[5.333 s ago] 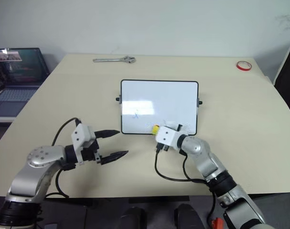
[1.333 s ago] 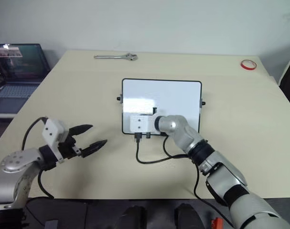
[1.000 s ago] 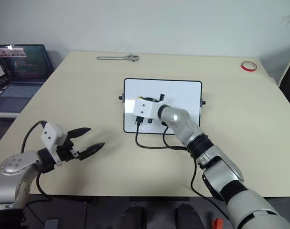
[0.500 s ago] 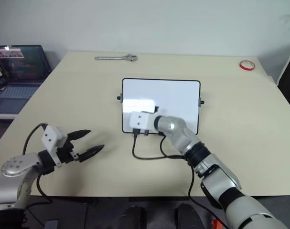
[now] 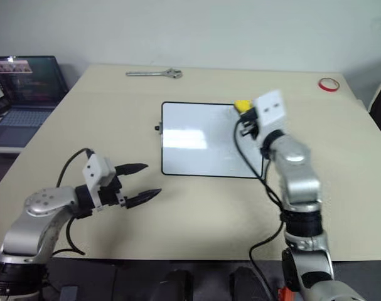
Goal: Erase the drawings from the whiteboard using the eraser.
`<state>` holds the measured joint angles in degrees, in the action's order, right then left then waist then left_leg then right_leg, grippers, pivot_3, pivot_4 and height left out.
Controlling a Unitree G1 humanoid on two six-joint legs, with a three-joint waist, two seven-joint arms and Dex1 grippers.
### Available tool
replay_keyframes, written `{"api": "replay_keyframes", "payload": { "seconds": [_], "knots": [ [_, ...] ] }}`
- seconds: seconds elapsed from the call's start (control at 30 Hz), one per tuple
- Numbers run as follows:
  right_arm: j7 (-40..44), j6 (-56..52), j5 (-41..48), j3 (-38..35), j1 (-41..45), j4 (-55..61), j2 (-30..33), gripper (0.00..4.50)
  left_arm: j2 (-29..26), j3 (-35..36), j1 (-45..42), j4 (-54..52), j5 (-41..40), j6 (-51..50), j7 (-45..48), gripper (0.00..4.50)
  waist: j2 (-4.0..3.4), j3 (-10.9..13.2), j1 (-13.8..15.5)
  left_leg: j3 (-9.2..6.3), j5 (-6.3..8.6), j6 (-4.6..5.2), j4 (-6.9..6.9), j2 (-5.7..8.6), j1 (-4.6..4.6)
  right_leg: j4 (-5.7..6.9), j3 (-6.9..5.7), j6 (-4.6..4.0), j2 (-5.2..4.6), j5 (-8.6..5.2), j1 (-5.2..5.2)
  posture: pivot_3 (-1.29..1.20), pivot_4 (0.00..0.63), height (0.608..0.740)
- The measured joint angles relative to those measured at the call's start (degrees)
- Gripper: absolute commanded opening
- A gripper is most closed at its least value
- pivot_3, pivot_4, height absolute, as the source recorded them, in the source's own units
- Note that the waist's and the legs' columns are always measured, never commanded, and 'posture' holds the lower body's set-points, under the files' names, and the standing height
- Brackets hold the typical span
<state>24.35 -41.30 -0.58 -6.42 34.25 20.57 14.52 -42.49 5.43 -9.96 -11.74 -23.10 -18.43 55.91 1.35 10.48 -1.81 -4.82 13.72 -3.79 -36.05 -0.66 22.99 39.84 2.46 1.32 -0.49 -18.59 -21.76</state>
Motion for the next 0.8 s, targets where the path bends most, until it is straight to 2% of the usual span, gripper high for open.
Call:
{"api": "replay_keyframes", "payload": {
  "seconds": [0.03, 0.13, 0.27, 0.43, 0.53, 0.63, 0.8],
  "knots": [
    [1.56, -4.64, 1.27, -2.66, -4.30, 6.03, 4.45, 1.02, -0.08, -1.06, -1.16, -0.82, -0.34, -0.22, 1.09, 4.50, 0.00, 0.00, 0.32, -0.02, 0.00, 0.00, -0.01, 0.02, 0.00, -0.20, -0.02, 0.00, 0.00, -0.02, 0.16, 0.00, 0.150, 0.740],
    [3.46, -13.34, 3.53, -8.86, -10.92, 11.64, 10.55, 1.02, -0.34, -3.81, -2.90, -0.86, -0.11, -0.42, 3.24, 4.50, -0.09, 0.05, 0.16, 0.15, 0.00, 0.01, -0.01, 0.05, -0.12, -0.25, -0.02, 0.00, 0.00, -0.01, 0.27, 0.00, 0.150, 0.740],
    [4.47, -19.81, 6.62, -11.86, -16.87, 15.54, 13.06, 1.02, 1.67, -9.59, -9.01, 0.36, 1.68, -0.03, 5.07, 4.50, -0.10, 0.06, -0.61, 0.33, 0.00, 0.01, -0.02, 0.06, -0.24, -0.12, 0.07, -0.02, 0.31, -0.01, 0.28, 0.00, 0.150, 0.740],
    [-1.76, -23.36, 6.77, -10.92, -21.75, 15.83, 6.44, 1.02, 6.98, -18.21, -19.04, 4.19, 3.34, -0.78, 9.78, 4.50, -0.09, 0.05, -0.90, 0.30, 0.00, 0.01, -0.05, 0.11, -0.21, -0.01, 0.06, -0.02, 0.53, -0.01, 0.26, 0.00, 0.150, 0.740],
    [-6.54, -23.68, 6.02, -9.68, -21.79, 13.42, 2.80, 1.02, 9.60, -22.76, -24.27, 7.96, 4.78, -0.98, 12.81, 4.50, -0.09, 0.05, -1.21, 0.35, 0.00, 0.01, -0.06, 0.12, -0.21, -0.01, 0.09, -0.01, 0.51, -0.02, 0.25, 0.00, 0.150, 0.740],
    [-10.03, -22.68, 5.15, -9.21, -21.68, 10.12, 2.14, 1.02, 12.22, -26.02, -28.77, 13.51, 7.78, 0.52, 14.86, 4.50, -0.09, 0.06, -1.07, 0.33, 0.00, 0.01, -0.06, 0.14, -0.19, -0.02, 0.07, -0.01, 0.52, -0.02, 0.23, 0.00, 0.150, 0.740],
    [-13.35, -20.19, 4.71, -10.08, -19.86, 3.88, 1.05, 1.02, 16.65, -27.35, -35.35, 19.65, 9.81, 1.79, 16.34, 4.50, -0.10, 0.06, -1.10, 0.35, -0.01, 0.02, -0.07, 0.15, -0.16, 0.00, 0.09, -0.01, 0.52, -0.02, 0.19, 0.00, 0.150, 0.740]
  ]
}}
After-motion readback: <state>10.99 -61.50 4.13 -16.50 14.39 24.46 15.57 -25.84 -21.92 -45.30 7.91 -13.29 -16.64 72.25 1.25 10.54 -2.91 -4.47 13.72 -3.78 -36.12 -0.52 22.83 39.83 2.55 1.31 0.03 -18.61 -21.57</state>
